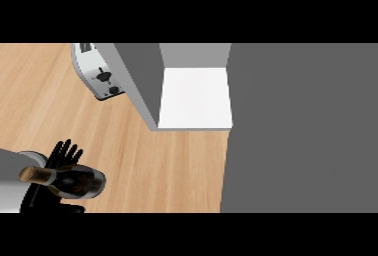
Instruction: Pick up the wine, place it into the cabinet and close the cabinet
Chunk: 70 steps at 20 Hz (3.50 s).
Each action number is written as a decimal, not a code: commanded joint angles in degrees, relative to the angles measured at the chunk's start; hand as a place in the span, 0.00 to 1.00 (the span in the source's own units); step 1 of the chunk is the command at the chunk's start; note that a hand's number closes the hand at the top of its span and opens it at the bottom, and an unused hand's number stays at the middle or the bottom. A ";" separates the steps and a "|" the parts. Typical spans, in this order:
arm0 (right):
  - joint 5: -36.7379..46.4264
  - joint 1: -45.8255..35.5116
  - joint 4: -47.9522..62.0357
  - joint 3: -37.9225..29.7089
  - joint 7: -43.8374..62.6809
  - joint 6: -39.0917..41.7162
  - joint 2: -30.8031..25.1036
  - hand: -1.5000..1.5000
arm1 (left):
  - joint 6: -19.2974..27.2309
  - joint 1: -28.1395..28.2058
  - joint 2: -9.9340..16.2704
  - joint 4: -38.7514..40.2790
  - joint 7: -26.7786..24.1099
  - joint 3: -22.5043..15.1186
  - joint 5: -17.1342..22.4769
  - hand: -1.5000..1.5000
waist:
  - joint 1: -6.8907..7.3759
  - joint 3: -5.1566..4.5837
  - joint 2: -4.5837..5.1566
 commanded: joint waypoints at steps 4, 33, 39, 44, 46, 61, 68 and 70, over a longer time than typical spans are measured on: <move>-4.07 6.27 -9.34 -0.26 1.27 0.66 0.99 0.00 | -6.00 -1.20 -1.84 1.32 -1.36 -3.14 1.54 1.00 | -0.41 0.01 -0.09; -4.28 9.03 -5.35 -2.37 -4.34 5.04 2.34 0.00 | 21.66 4.33 -10.37 -29.29 -4.45 -10.79 -6.27 1.00 | 0.17 0.09 -0.09; -8.07 4.86 -5.04 -5.40 -0.45 4.22 0.64 0.00 | 24.83 5.55 -11.01 -43.18 10.96 -18.15 -0.89 1.00 | 0.08 0.10 -0.13; -6.06 3.17 -4.61 -4.32 0.08 2.64 1.82 0.00 | 30.55 8.01 -11.04 -53.09 17.09 -25.56 -3.64 1.00 | 0.30 0.06 -0.10; -5.80 3.47 -8.18 -2.26 4.59 1.94 1.56 0.00 | 31.33 1.17 -11.05 -50.18 20.19 -21.72 -3.52 1.00 | -0.09 0.03 -0.05; -5.27 4.87 -10.17 -1.29 4.71 1.92 2.49 0.00 | 57.19 -13.70 -11.05 -53.89 33.84 -43.79 -5.49 1.00 | -0.54 0.04 -0.11; -8.26 6.46 -9.44 -3.95 2.22 3.78 2.16 0.00 | 71.43 -24.56 -11.05 -44.08 32.25 -51.17 -6.20 1.00 | -1.35 0.06 -0.02; -6.51 8.07 -7.00 -3.51 -1.61 5.55 2.71 0.00 | 72.02 -22.66 -11.05 -44.93 31.60 -51.80 -6.90 1.00 | -0.53 0.05 0.01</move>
